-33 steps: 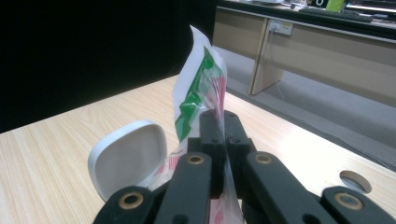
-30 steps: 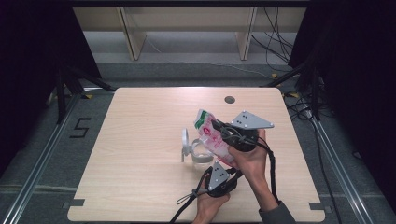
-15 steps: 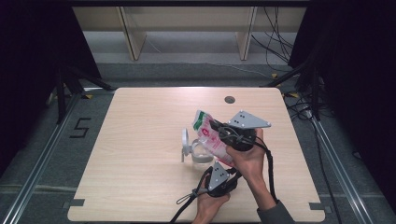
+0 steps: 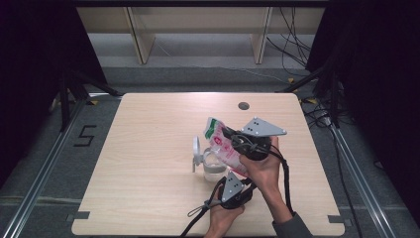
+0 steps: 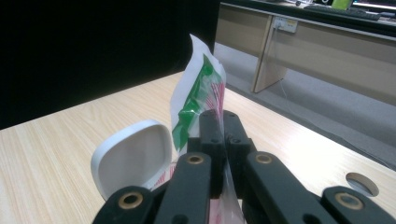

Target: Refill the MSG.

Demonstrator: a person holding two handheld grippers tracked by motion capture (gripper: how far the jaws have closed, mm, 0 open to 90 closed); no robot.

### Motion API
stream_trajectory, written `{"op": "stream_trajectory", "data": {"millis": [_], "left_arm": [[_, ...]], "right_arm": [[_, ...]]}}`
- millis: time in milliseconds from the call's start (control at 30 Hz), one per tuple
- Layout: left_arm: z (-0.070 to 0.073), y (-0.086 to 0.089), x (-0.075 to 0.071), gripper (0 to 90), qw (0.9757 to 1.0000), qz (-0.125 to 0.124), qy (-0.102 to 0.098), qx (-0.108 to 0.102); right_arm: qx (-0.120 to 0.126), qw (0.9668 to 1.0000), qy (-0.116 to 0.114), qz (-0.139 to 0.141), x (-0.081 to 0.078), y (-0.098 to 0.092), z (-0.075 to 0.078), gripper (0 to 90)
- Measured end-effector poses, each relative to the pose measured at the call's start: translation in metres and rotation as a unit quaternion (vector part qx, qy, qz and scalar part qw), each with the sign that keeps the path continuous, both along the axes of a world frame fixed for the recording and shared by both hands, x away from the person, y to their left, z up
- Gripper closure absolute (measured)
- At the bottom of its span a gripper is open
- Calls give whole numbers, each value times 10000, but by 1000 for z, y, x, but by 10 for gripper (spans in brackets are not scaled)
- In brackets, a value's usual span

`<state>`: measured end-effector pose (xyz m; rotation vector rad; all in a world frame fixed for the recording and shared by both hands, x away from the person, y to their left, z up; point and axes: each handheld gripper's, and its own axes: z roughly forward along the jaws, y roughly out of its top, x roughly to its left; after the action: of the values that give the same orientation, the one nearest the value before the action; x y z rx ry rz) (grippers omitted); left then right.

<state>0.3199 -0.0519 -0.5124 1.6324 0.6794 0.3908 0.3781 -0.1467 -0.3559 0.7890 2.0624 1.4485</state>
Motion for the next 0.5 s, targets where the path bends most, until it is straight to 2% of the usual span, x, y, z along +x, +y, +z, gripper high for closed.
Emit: {"op": "stream_trajectory", "data": {"millis": [200,300,367,400,433,467,500], "left_arm": [[0,0,1,788,10000,1,-12,-4],[0,-1,1,788,10000,-5,-21,-17],[0,-1,2,787,10000,-16,-36,-33],[1,-2,2,788,10000,-5,-41,-37],[1,-2,2,787,10000,-9,-46,-41],[1,-2,2,787,10000,-11,-48,-51],[1,-2,2,788,10000,-16,-48,-60]], "right_arm": [[-32,10000,0,8,1,-1,0,900],[68,10000,38,38,1,1,-1,900],[-6,10000,-12,23,1,1,0,900],[45,10000,59,-28,0,2,0,900],[-41,10000,-31,25,1,0,1,900],[-21,10000,20,6,1,1,1,900],[-36,10000,-29,29,1,1,1,900]]}}
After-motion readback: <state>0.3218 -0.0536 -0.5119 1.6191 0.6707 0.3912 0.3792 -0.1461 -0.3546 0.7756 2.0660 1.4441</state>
